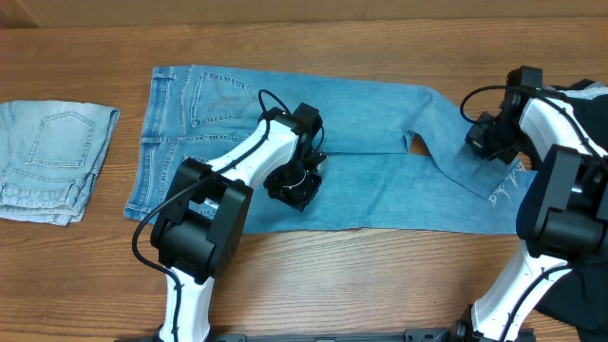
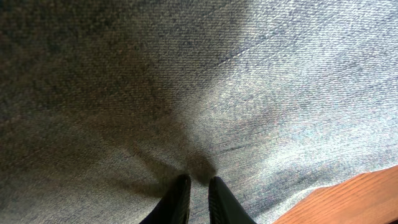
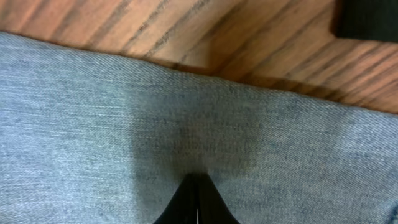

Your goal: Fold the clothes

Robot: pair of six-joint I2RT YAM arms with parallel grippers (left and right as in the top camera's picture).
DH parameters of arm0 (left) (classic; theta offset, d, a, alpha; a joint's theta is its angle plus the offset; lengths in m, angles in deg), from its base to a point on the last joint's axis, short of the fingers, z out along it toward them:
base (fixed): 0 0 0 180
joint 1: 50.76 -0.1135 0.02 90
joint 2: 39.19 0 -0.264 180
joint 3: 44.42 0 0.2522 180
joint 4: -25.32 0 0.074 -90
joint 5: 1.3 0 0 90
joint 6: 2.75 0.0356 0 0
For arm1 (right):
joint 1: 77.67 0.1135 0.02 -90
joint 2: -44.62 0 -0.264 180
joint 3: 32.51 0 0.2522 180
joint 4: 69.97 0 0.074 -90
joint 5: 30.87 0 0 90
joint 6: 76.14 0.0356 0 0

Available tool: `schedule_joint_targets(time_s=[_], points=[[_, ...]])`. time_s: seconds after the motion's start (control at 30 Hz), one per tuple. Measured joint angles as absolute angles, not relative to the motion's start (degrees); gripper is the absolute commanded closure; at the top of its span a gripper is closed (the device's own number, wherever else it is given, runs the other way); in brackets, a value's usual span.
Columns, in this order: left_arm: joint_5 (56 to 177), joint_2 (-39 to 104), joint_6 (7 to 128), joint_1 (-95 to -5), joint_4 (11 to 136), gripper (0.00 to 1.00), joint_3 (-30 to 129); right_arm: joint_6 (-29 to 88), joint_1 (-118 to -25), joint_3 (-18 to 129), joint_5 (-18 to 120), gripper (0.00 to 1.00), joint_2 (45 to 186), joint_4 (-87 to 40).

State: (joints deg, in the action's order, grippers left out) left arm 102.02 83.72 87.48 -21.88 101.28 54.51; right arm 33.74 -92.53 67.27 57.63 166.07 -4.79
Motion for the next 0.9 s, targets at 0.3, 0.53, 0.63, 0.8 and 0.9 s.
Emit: schedule_joint_targets(time_s=[0.3,0.53,0.63,0.8,0.9], points=[[102.0,83.7,87.5,-21.9,101.3,0.83,54.5,25.8,-92.5,68.7,61.5,0.96,169.3,-20.9],[101.8,83.7,87.5,-21.9,101.2,0.96,54.5,20.7,-92.2,68.3,66.1,0.96,171.8,-34.9],[100.7,84.3,87.7,-21.9,102.3,0.96,55.7,18.9,-92.2,70.7,66.7,0.96,173.2,-35.2],[93.4,89.4,86.2,-22.0,107.4,0.80,75.8,18.0,-91.8,91.9,66.7,0.48,175.8,-16.2],[89.4,88.0,82.6,-25.6,107.4,0.40,91.1,17.7,-91.2,106.5,64.2,0.25,175.6,-0.7]])
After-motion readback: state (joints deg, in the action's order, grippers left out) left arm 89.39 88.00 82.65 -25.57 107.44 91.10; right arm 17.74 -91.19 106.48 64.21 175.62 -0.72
